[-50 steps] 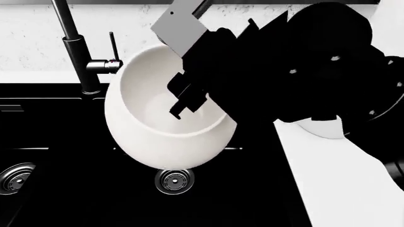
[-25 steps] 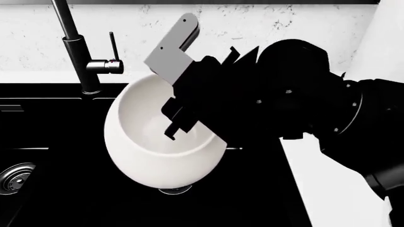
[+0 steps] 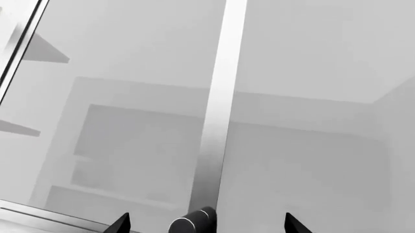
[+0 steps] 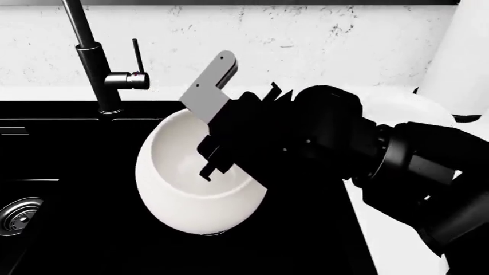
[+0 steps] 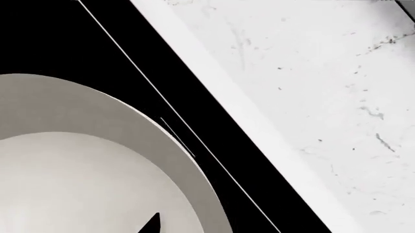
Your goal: Stack the bowls in the sink.
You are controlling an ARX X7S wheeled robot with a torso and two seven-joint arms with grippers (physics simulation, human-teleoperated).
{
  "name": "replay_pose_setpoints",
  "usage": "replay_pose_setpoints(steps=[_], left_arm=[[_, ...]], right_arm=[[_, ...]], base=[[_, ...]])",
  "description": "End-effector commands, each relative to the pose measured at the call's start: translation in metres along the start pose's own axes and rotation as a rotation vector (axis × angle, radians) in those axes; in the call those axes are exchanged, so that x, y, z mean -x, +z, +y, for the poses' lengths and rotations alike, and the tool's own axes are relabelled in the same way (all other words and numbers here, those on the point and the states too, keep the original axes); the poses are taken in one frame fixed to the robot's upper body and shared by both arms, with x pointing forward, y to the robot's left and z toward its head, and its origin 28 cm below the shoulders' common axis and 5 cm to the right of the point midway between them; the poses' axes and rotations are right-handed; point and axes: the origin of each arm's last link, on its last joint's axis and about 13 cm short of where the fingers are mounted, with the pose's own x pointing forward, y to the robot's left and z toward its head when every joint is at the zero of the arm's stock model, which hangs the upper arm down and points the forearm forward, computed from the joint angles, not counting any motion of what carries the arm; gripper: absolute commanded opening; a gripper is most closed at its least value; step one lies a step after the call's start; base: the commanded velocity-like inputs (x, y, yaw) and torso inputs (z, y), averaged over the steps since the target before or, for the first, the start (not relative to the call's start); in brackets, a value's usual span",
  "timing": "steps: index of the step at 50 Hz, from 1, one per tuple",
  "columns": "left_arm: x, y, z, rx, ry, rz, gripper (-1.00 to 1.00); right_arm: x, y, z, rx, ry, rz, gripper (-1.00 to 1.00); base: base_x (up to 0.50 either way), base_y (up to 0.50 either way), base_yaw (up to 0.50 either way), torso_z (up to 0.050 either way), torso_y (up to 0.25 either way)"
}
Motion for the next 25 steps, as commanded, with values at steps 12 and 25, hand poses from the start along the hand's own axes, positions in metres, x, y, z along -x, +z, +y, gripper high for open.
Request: replay_pose_setpoints(steps=[12,25], left_arm=[[0.001,-0.002,0.001,0.002,0.001,0.002,1.0],[0.002,-0.002,0.002,0.002,0.004,0.003,1.0]], right_arm=[[-0.024,-0.017,0.021,0.01,0.08,0.039,-1.0],[-0.032,-0.025,0.035,0.019,0.118,0.061,-1.0]], base=[[0.0,0.0,0.0,0.0,0.0],[0.0,0.0,0.0,0.0,0.0]])
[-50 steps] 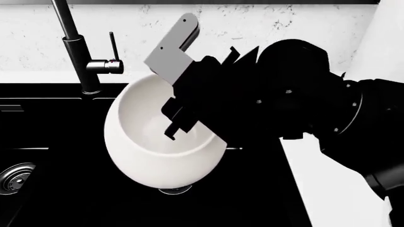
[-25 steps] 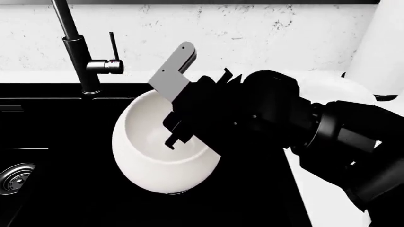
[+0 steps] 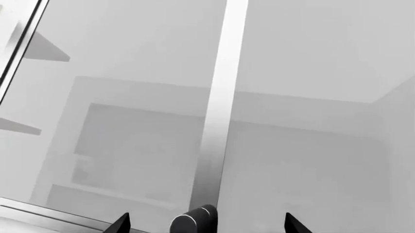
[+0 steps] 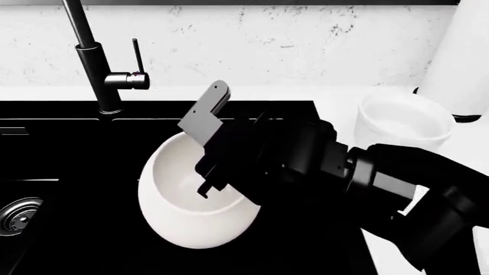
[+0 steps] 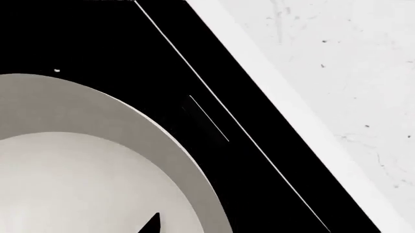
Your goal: Stack the bowls in the sink.
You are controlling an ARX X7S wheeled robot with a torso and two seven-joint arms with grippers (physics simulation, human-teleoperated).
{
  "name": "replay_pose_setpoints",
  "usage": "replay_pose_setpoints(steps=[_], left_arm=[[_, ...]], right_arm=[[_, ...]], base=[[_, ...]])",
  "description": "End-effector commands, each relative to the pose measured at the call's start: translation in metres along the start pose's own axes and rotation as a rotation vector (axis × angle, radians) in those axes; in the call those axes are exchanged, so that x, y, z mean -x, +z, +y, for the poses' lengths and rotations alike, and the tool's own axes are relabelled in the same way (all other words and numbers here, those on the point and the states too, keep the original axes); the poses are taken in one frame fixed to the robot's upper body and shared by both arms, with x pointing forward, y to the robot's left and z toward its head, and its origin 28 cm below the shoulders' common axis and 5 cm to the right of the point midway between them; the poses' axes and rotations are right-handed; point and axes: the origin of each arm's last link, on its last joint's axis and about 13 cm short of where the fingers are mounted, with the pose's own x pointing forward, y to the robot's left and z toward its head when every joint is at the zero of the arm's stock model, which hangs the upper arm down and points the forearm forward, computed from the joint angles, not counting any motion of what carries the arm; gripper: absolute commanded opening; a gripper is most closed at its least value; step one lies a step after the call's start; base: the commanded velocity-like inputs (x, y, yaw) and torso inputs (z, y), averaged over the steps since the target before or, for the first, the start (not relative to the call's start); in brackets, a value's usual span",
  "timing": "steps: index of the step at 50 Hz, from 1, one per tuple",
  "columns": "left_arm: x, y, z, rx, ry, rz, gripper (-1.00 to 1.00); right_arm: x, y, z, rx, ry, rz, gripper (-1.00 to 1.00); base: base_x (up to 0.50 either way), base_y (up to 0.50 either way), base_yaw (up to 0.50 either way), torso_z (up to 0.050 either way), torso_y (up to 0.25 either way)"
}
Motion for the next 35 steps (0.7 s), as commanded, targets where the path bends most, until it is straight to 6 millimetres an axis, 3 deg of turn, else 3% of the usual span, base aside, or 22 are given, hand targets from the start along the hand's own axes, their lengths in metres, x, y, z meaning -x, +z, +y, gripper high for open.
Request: replay_pose_setpoints(steps=[1,35], left_arm=[[0.001,-0.001,0.001,-0.001,0.001,0.0,1.0],[0.0,-0.001,0.001,0.002,0.003,0.001,1.0]], right_arm=[[-0.008,-0.006,0.01,0.023,0.082,0.015,-1.0],[-0.027,-0.024,0.037,0.061,0.15,0.078,-1.0]], base=[[0.0,0.0,0.0,0.0,0.0],[0.0,0.0,0.0,0.0,0.0]])
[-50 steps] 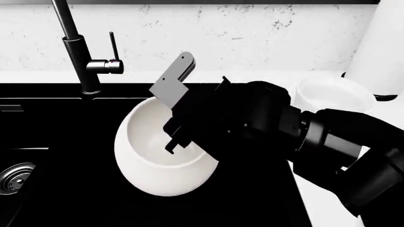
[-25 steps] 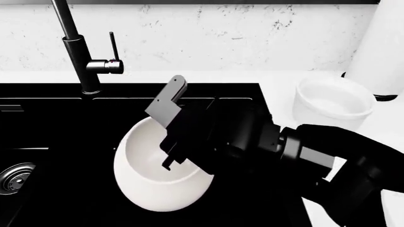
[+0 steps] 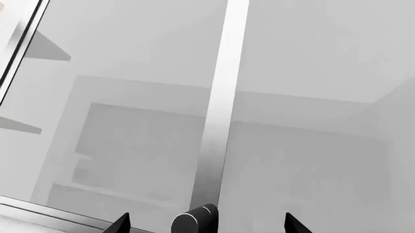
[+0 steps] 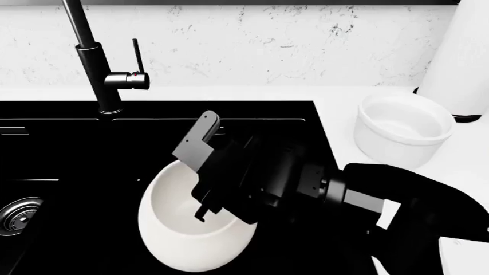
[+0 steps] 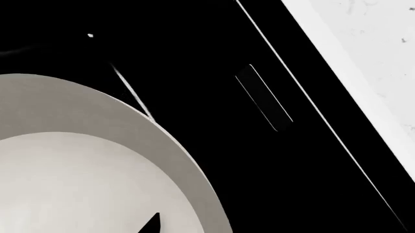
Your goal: Stack the bowls in the sink.
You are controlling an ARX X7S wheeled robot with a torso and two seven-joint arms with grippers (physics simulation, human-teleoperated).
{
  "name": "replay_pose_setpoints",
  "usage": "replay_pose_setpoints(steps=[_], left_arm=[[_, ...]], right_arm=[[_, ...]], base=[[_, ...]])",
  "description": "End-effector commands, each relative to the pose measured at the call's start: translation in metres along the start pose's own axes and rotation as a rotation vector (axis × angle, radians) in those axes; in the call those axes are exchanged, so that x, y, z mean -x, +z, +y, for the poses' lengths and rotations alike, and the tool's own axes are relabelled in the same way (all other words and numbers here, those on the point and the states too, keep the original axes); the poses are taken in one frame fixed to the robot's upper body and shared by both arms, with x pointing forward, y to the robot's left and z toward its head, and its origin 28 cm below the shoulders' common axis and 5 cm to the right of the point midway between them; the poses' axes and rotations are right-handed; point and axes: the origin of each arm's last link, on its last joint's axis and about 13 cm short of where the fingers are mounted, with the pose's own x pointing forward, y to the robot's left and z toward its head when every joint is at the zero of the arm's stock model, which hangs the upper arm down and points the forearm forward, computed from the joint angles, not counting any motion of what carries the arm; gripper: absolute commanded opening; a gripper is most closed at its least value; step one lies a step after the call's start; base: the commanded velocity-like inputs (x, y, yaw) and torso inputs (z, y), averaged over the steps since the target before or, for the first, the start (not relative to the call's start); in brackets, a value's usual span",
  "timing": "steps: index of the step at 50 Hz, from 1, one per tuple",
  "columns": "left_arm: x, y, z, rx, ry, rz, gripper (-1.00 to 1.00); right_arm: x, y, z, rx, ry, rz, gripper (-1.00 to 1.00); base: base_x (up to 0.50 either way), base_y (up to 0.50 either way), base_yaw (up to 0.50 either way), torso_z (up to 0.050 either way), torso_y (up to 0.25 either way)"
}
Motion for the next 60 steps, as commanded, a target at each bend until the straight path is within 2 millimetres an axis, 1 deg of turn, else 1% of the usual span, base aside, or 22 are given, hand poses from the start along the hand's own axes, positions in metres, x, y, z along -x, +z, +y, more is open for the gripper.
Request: replay_pose_setpoints(steps=[1,10,22,23,41,46,49,53,57,60], left_arm=[[0.0,0.0,0.0,0.0,-0.001,0.0,1.0],[0.0,0.0,0.0,0.0,0.0,-0.001,1.0],[0.0,0.0,0.0,0.0,0.002,0.0,1.0],[0.0,0.0,0.0,0.0,0.002,0.0,1.0],[-0.001,0.0,0.0,-0.001,0.003,0.0,1.0],[0.0,0.001,0.0,-0.003,0.003,0.0,1.0],[0.0,0.001,0.0,-0.003,0.003,-0.002,1.0],[0.0,0.002,0.0,-0.003,0.003,-0.002,1.0],[-0.001,0.002,-0.001,-0.003,0.003,-0.001,1.0],[-0.001,0.002,0.0,-0.003,0.004,-0.002,1.0]], right_arm=[[-0.008,-0.006,0.008,0.024,0.072,0.016,-1.0],[-0.01,-0.008,0.014,0.038,0.088,0.03,-1.0],[-0.013,-0.009,0.015,0.047,0.079,0.043,-1.0],[-0.012,-0.009,0.015,0.069,0.089,0.049,1.0],[-0.006,-0.004,0.008,0.064,0.069,0.043,1.0],[0.006,0.006,-0.004,0.061,0.049,0.012,1.0],[0.02,0.017,-0.017,0.046,0.028,-0.014,1.0],[0.037,0.028,-0.03,0.038,0.011,-0.039,1.0],[0.05,0.032,-0.032,0.037,0.04,-0.049,1.0],[0.055,0.033,-0.031,0.046,0.075,-0.048,1.0]], base=[[0.0,0.0,0.0,0.0,0.0],[0.0,0.0,0.0,0.0,0.0],[0.0,0.0,0.0,0.0,0.0],[0.0,0.0,0.0,0.0,0.0],[0.0,0.0,0.0,0.0,0.0],[0.0,0.0,0.0,0.0,0.0],[0.0,0.0,0.0,0.0,0.0],[0.0,0.0,0.0,0.0,0.0],[0.0,0.0,0.0,0.0,0.0],[0.0,0.0,0.0,0.0,0.0]])
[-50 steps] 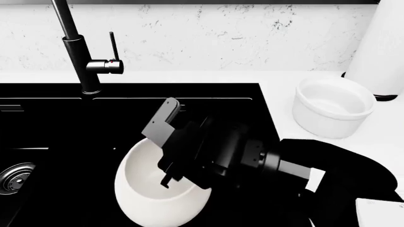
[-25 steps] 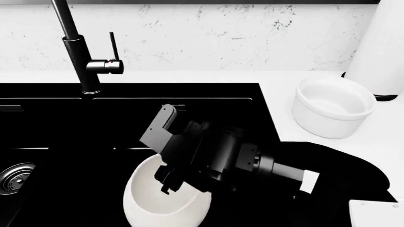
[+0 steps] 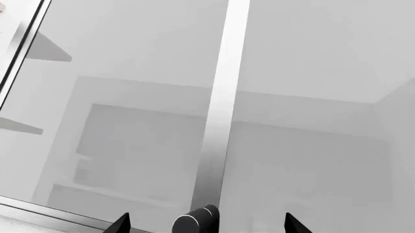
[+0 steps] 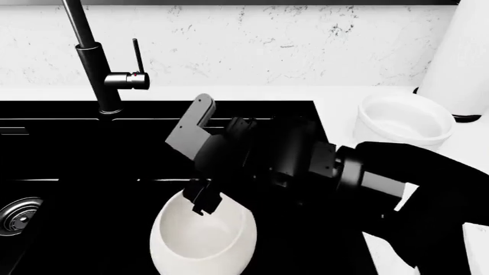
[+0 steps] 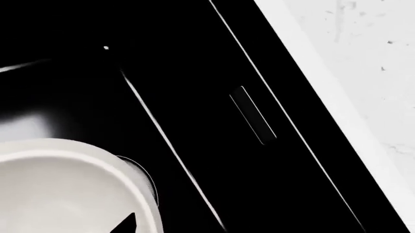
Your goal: Stack the bowls in the sink.
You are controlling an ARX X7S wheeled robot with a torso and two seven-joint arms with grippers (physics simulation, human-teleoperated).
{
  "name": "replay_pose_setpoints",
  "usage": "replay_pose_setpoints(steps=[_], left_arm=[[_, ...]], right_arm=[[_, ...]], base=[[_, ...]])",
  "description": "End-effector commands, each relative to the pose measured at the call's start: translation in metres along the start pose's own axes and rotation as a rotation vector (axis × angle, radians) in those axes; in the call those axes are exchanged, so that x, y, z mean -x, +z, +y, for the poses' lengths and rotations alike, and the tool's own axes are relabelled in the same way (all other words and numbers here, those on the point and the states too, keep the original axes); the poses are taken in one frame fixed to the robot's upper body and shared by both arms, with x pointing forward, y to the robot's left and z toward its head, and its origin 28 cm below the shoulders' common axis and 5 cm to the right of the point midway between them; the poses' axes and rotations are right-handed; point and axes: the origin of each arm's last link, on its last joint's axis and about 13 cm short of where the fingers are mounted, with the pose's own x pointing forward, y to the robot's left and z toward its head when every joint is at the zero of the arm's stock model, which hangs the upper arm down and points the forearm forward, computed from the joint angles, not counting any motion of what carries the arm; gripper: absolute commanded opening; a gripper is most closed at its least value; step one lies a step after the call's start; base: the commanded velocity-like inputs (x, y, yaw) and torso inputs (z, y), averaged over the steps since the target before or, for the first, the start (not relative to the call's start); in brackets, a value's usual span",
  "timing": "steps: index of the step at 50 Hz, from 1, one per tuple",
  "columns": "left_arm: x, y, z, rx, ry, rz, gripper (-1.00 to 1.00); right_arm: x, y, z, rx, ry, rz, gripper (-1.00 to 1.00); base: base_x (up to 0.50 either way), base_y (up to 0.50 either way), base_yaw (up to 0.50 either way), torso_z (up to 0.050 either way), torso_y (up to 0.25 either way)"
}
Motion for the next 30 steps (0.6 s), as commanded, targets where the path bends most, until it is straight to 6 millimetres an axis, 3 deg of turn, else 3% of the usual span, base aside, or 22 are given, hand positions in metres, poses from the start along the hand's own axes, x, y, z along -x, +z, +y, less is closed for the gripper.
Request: replay_pose_setpoints(steps=[1,30], left_arm=[[-0.001,0.001,0.0,-0.001,0.001,-0.001,1.0],[-0.001,0.003,-0.001,-0.001,-0.003,-0.005,1.0]], right_arm=[[0.032,0.015,-0.011,0.008,0.043,-0.04,1.0],[0.098,0.037,-0.053,-0.014,-0.015,-0.155,1.0]], base=[[0.0,0.0,0.0,0.0,0.0],[0.0,0.0,0.0,0.0,0.0]])
